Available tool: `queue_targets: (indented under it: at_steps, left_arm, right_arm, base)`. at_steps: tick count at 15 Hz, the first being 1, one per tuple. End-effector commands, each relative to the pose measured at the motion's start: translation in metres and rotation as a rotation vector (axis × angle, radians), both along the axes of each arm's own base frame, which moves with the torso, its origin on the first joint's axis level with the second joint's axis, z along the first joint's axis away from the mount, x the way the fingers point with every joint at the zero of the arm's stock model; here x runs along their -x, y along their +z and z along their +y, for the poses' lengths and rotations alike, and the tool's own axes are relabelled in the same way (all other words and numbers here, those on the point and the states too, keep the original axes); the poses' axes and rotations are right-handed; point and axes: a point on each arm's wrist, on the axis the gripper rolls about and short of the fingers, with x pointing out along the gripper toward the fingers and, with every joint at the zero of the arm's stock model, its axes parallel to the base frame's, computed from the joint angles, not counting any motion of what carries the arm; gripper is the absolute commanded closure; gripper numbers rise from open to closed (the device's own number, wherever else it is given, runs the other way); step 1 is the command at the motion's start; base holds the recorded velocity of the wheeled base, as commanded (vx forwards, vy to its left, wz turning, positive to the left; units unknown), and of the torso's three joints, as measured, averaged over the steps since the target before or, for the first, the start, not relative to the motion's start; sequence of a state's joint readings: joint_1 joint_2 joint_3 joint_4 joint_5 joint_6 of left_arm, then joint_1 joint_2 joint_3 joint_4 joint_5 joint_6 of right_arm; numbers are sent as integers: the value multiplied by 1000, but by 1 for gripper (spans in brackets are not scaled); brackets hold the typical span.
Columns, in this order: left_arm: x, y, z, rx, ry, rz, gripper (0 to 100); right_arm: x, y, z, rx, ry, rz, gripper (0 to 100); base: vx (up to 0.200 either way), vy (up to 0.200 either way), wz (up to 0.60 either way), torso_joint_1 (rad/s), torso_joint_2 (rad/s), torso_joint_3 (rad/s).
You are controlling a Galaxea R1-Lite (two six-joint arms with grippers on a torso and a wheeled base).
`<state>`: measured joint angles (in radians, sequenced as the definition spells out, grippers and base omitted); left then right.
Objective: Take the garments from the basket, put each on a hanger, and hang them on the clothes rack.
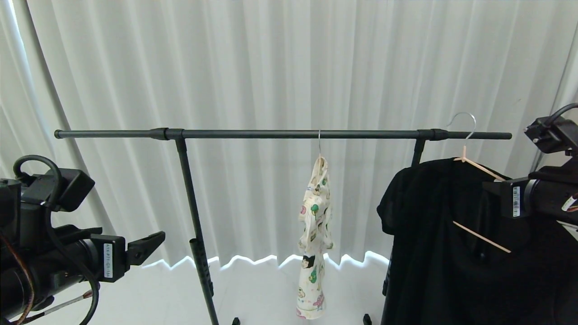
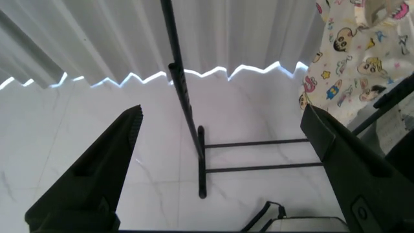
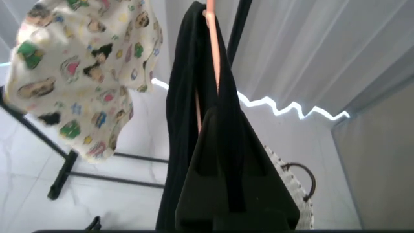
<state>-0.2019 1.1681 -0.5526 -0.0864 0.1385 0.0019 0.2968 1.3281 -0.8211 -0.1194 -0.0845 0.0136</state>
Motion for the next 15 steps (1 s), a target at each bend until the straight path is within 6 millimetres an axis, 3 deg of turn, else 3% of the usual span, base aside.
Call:
queue_targets:
  at_steps: [1, 9, 15]
  left_arm:
    - [0, 0, 0, 1, -2, -1, 0]
    - [1, 0, -2, 0, -15, -1, 0]
    - [0, 0, -3, -1, -17, 0, 0]
  right_arm:
    - [0, 0, 0, -1, 2, -1, 100]
    - [-1, -1, 1, 22, 53, -2, 100]
    - [-10, -9, 5, 23, 69, 26, 100]
  base:
    - [200, 0, 0, 12, 2, -2]
    - [200, 0, 0, 3, 1, 4]
    - [0, 0, 0, 0, 0, 0]
